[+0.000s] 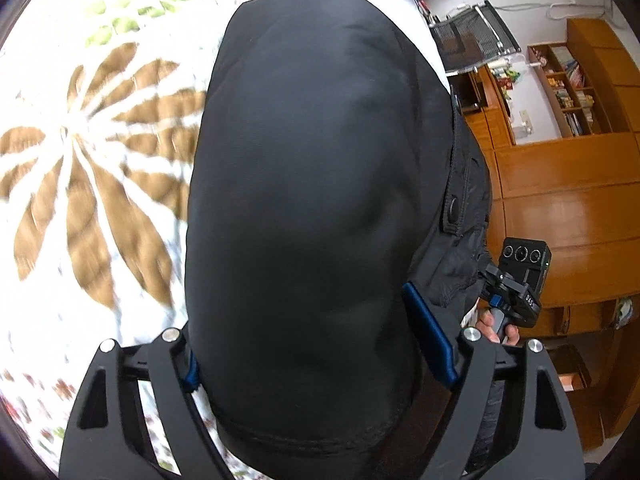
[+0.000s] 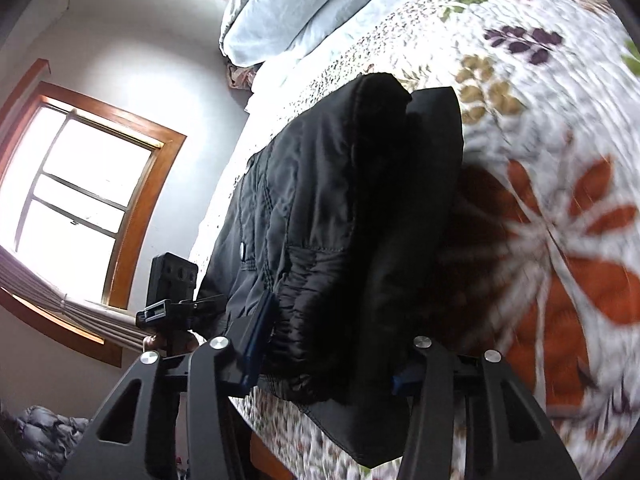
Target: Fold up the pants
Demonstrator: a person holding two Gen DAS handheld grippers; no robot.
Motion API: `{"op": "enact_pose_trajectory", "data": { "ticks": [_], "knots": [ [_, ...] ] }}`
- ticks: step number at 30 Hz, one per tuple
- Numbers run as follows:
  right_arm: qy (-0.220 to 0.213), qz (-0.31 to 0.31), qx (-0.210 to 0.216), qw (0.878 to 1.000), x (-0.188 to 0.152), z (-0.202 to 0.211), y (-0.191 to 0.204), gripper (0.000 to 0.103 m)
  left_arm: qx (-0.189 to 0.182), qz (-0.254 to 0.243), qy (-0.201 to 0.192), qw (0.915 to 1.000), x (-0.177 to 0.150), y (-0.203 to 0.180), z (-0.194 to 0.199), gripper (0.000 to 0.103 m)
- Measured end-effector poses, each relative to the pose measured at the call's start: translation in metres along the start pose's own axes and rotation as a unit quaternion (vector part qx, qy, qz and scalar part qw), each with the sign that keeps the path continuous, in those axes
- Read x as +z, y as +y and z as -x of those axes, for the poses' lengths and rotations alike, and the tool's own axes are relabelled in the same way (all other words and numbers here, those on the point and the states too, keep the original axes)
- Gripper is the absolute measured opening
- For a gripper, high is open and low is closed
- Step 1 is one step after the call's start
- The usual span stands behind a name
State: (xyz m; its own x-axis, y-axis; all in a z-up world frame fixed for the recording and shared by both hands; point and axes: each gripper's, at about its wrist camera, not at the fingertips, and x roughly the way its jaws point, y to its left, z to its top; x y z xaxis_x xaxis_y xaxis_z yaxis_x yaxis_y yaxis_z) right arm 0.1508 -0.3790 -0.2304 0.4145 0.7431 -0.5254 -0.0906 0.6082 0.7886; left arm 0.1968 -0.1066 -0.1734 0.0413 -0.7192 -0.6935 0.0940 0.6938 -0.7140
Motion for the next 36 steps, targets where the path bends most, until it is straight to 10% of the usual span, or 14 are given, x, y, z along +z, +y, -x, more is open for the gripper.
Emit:
{"op": "enact_pose_trajectory", "data": {
  "ticks": [11, 36],
  "knots": [
    [0.011, 0.001, 0.012, 1.0, 0.039, -0.044, -0.001, 0.048, 0.024, 0.009, -0.034, 0.9991, 0.051, 0.007, 0.014, 0.082],
    [0.004, -0.043, 0.054, 0.998, 0.05, -0.029, -0.044, 0.052, 0.031, -0.005, -0.067, 0.9972, 0.045, 0.055, 0.05, 0.088]
  ]
}}
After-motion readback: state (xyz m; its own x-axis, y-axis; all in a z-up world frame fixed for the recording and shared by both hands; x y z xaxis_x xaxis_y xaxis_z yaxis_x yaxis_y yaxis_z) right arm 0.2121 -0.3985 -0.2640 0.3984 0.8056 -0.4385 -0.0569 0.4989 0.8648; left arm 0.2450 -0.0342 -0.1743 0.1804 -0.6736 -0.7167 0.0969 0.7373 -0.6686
